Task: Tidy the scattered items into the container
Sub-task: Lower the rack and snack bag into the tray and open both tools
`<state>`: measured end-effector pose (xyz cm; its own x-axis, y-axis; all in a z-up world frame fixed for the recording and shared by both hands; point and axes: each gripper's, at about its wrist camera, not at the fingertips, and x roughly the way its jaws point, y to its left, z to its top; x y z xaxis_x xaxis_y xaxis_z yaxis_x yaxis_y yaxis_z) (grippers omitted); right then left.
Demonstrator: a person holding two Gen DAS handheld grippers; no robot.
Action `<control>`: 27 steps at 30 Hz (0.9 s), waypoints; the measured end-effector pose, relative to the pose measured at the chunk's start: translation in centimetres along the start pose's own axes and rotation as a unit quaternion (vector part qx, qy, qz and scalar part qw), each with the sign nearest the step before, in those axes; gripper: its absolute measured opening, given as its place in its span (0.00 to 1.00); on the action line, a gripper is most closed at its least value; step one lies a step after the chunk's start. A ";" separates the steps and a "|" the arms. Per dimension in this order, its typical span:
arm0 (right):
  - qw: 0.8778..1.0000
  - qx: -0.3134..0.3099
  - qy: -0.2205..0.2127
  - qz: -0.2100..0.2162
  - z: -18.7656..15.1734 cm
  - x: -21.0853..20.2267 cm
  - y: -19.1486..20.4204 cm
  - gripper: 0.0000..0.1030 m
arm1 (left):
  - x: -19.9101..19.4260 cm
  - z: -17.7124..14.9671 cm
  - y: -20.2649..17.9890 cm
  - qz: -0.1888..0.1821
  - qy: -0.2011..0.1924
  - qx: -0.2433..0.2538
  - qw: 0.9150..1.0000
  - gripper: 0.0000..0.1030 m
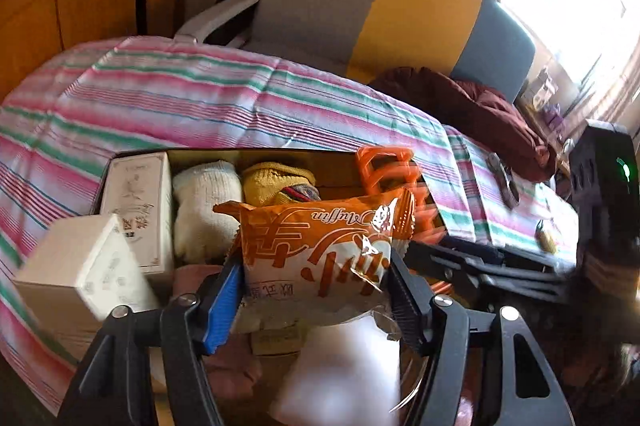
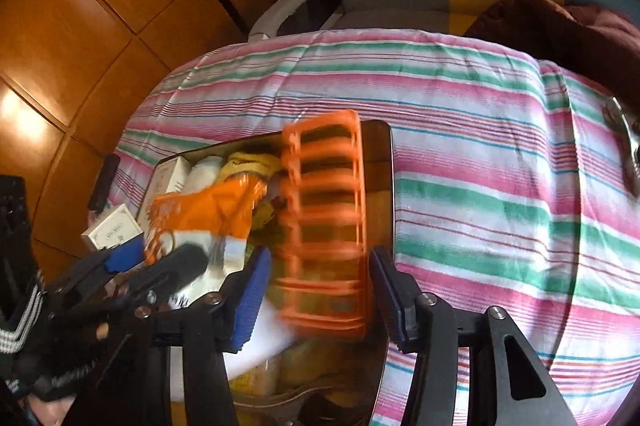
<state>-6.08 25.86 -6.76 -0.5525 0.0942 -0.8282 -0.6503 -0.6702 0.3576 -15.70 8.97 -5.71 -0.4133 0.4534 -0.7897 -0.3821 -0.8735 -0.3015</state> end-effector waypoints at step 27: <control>0.998 0.020 -0.062 0.009 -4.0 -4.9 -3.1 0.59 | -0.5 0.8 -0.2 -0.034 -0.023 -0.056 0.998 0.69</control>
<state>0.76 24.52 -5.53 -0.6232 0.1748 -0.7622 -0.6588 -0.6426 0.3912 -16.14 9.05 -4.82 -0.4285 0.5172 -0.7409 -0.3166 -0.8539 -0.4130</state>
